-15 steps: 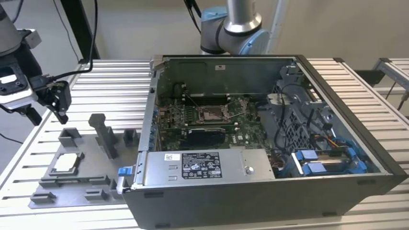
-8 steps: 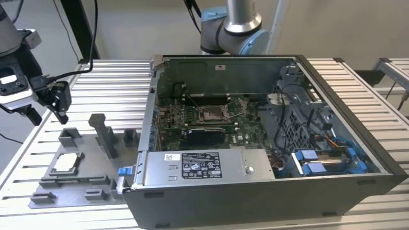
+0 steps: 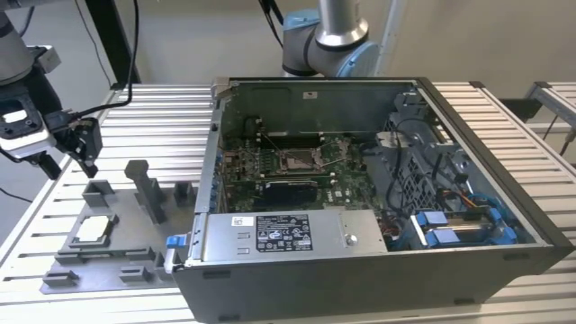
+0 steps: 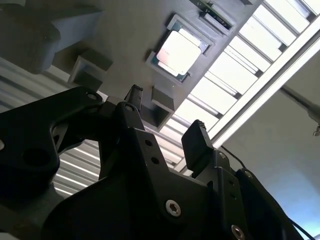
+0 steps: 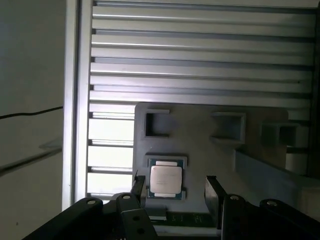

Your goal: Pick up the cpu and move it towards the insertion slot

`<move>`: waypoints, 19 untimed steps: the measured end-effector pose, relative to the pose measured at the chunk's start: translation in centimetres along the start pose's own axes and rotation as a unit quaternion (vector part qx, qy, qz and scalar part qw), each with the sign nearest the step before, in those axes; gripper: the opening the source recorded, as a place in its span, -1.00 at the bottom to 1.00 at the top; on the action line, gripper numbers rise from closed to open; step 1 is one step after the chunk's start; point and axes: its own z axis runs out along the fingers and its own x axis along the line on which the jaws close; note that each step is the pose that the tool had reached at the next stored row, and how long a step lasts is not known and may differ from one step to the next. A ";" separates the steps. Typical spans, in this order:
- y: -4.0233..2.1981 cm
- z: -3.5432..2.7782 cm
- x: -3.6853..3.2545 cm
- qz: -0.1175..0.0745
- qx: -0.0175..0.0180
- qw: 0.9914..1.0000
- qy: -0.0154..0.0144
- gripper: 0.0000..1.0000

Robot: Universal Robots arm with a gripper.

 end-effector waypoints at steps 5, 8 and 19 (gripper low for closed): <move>-0.17 0.72 0.01 0.000 0.000 1.000 0.000 1.00; -0.30 1.09 0.01 0.000 0.000 1.000 0.000 1.00; -0.58 2.37 0.03 0.000 0.000 1.000 0.000 1.00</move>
